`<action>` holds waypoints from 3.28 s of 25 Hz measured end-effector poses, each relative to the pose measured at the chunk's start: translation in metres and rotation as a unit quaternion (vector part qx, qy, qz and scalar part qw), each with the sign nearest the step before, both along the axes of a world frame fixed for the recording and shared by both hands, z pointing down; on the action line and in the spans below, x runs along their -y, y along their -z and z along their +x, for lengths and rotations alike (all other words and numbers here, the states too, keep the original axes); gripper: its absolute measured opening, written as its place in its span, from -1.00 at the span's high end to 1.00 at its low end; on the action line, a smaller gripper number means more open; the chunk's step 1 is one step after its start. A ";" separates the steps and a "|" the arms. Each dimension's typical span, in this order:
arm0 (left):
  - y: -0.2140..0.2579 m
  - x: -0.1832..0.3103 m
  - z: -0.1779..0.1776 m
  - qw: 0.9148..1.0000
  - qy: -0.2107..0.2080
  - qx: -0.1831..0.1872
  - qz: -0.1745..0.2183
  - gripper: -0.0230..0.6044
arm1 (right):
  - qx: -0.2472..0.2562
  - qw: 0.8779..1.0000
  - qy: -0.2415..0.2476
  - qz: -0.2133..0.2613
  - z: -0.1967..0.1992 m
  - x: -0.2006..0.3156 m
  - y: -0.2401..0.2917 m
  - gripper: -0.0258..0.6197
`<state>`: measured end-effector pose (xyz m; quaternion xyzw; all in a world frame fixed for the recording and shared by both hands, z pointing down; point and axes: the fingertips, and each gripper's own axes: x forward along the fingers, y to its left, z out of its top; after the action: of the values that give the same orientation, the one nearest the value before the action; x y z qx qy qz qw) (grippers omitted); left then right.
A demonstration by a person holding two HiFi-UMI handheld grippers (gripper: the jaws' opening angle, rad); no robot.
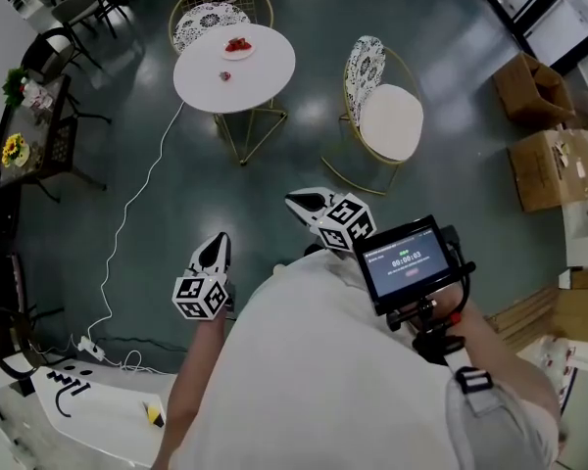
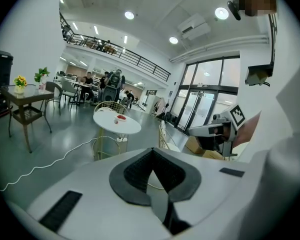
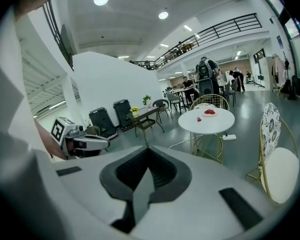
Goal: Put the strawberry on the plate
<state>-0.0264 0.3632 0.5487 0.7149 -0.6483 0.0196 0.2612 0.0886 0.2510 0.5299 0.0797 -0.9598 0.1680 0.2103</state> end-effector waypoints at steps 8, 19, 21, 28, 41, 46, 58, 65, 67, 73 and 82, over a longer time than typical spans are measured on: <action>-0.012 0.001 -0.026 1.000 0.022 -0.001 -0.013 0.91 | -0.008 1.000 0.020 -0.016 -0.025 0.006 -0.014 0.91; -0.011 0.009 -0.058 0.998 0.048 0.006 -0.033 0.91 | -0.002 0.998 0.048 -0.036 -0.070 0.022 -0.016 0.91; -0.011 0.015 -0.067 0.998 0.052 0.005 -0.035 0.91 | -0.002 0.998 0.050 -0.039 -0.079 0.028 -0.017 0.91; -0.016 0.061 -0.083 0.998 0.039 0.003 -0.045 0.91 | 0.001 0.998 0.038 -0.052 -0.098 0.070 -0.025 0.91; -0.008 0.168 -0.084 0.998 0.018 0.018 -0.050 0.91 | 0.014 0.997 0.018 -0.072 -0.096 0.164 -0.036 0.91; -0.010 0.208 -0.092 0.998 0.025 0.022 -0.056 0.91 | 0.018 0.997 0.022 -0.077 -0.104 0.207 -0.040 0.91; -0.002 0.221 -0.100 0.997 0.029 0.032 -0.058 0.91 | 0.041 0.994 0.008 -0.103 -0.111 0.219 -0.034 0.91; -0.008 0.236 -0.115 0.998 0.010 0.027 -0.060 0.91 | 0.036 0.994 -0.016 -0.102 -0.112 0.229 -0.035 0.91; -0.008 0.246 -0.119 0.998 -0.001 0.027 -0.055 0.91 | 0.035 0.994 -0.026 -0.099 -0.114 0.234 -0.034 0.91; -0.004 0.273 -0.145 0.998 -0.028 0.021 -0.045 0.91 | 0.023 0.994 -0.049 -0.093 -0.132 0.251 -0.029 0.91; -0.018 0.282 -0.229 0.998 -0.039 0.021 -0.054 0.91 | 0.011 0.998 -0.026 -0.060 -0.216 0.266 -0.029 0.91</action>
<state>-0.2558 0.0814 0.5668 0.7243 -0.6229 0.0798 0.2846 -0.1277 -0.0147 0.5593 0.0896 -0.9481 0.2311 0.1993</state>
